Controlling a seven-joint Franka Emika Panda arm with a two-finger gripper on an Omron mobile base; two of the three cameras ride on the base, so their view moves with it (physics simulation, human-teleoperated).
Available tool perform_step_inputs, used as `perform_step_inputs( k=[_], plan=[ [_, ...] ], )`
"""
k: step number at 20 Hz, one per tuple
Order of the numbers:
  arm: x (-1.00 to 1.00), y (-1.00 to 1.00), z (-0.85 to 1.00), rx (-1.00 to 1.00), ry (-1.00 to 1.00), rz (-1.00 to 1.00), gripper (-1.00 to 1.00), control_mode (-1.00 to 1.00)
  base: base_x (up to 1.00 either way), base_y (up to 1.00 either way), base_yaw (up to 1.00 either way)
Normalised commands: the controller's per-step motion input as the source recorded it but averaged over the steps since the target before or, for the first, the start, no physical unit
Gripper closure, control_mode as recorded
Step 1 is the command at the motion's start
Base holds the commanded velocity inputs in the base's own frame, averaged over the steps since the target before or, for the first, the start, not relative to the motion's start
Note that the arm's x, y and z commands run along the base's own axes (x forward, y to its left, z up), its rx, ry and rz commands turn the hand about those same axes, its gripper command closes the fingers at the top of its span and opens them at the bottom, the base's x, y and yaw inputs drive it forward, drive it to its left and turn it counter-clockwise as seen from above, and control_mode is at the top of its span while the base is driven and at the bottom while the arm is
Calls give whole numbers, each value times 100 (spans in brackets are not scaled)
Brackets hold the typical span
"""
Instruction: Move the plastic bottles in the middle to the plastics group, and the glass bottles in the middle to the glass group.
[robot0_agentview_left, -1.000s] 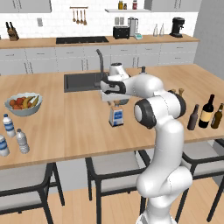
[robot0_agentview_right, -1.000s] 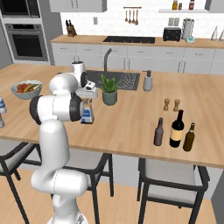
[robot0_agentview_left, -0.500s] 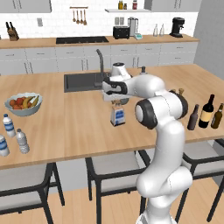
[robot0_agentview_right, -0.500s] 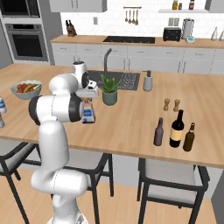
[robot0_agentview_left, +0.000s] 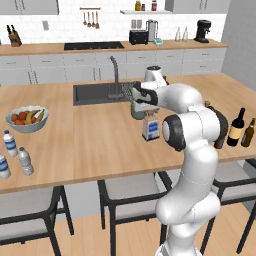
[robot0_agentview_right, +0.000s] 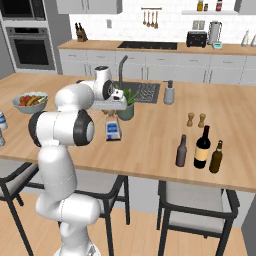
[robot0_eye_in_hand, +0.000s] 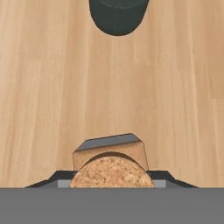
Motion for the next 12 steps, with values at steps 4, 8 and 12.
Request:
perform_step_inputs(
  k=[4, 8, 12],
  plan=[
    [-31, -88, 22, 0, 0, -6, 100, -100, 0, 0, 0],
    [-33, -87, 4, 0, 0, -3, 100, -100, 0, 0, 0],
    [-4, -69, 0, 0, 0, 0, 100, -100, 0, 0, 0]
  ],
)
